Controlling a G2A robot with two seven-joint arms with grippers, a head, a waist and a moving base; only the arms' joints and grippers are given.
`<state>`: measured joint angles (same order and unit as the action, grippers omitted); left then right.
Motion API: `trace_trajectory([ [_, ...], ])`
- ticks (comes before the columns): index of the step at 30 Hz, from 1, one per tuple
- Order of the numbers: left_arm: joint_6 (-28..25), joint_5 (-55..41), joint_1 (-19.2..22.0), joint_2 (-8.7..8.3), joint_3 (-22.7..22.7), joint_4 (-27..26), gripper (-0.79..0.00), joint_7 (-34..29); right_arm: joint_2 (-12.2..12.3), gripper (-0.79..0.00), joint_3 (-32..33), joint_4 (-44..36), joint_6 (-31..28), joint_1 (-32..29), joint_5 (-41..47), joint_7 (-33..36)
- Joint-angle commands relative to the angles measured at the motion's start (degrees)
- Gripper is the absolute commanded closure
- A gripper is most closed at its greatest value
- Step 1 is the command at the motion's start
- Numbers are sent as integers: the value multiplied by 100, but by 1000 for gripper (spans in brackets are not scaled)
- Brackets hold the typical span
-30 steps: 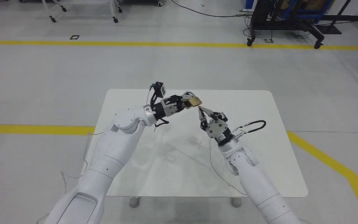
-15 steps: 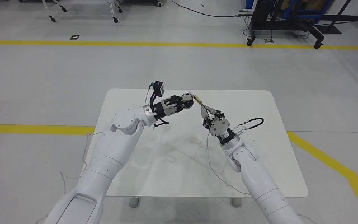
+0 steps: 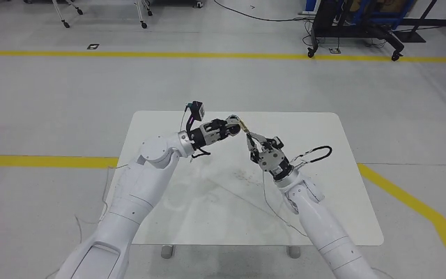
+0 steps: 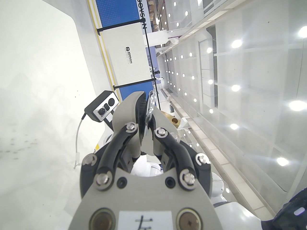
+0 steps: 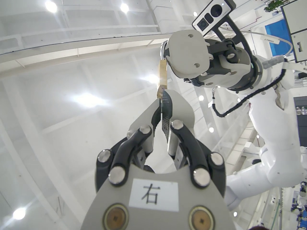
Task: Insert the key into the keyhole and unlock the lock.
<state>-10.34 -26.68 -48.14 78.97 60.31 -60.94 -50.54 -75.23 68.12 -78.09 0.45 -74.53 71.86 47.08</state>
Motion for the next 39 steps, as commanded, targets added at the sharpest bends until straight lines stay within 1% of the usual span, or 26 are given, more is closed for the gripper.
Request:
trace_trajectory([
  [1,-2,-13,-4,1,6,-5,0,2,8,-499,27,-61,-38,-29,-128,-24],
  [3,-2,-18,-7,1,8,-4,0,3,16,-582,50,-129,-76,-64,-265,-45],
  [4,6,-30,-7,2,10,-5,0,0,20,-610,64,-154,-93,-82,-319,-54],
  [9,21,-37,-1,3,16,3,0,0,42,-613,190,-234,-130,-159,-459,-51],
  [12,25,-36,4,3,19,7,0,-3,68,-634,325,-308,-172,-224,-565,-59],
  [14,39,-33,7,5,14,20,0,-8,93,-693,461,-369,-203,-276,-638,-82],
  [16,118,-3,22,7,-11,50,0,-20,131,-779,669,-444,-206,-339,-691,-73],
  [17,155,31,32,7,-24,64,0,-20,146,-785,755,-471,-199,-368,-699,-67],
  [20,533,166,81,17,-142,172,0,-58,244,-785,1288,-633,-54,-536,-768,-43],
  [23,939,351,147,36,-316,269,0,-134,349,-785,1792,-785,244,-648,-986,-98],
  [25,1319,656,249,57,-539,362,0,-253,434,-785,2223,-987,529,-742,-1156,-197],
  [29,1749,1032,370,110,-876,479,0,-346,445,-785,2278,-1019,567,-759,-1183,-211],
  [30,1929,1284,447,127,-1039,543,0,-418,445,-785,2278,-1019,567,-759,-1183,-211],
  [32,2125,1536,533,157,-1206,629,0,-386,445,-785,2278,-1019,567,-759,-1183,-211],
  [34,2356,1973,636,187,-1418,694,0,-213,445,-785,2278,-1019,567,-759,-1183,-211],
  [37,2718,2141,701,256,-1617,804,0,-99,445,-785,2278,-1019,567,-759,-1183,-211],
  [39,2879,1993,713,300,-1617,882,0,-27,445,-785,2278,-1019,567,-759,-1183,-211],
])
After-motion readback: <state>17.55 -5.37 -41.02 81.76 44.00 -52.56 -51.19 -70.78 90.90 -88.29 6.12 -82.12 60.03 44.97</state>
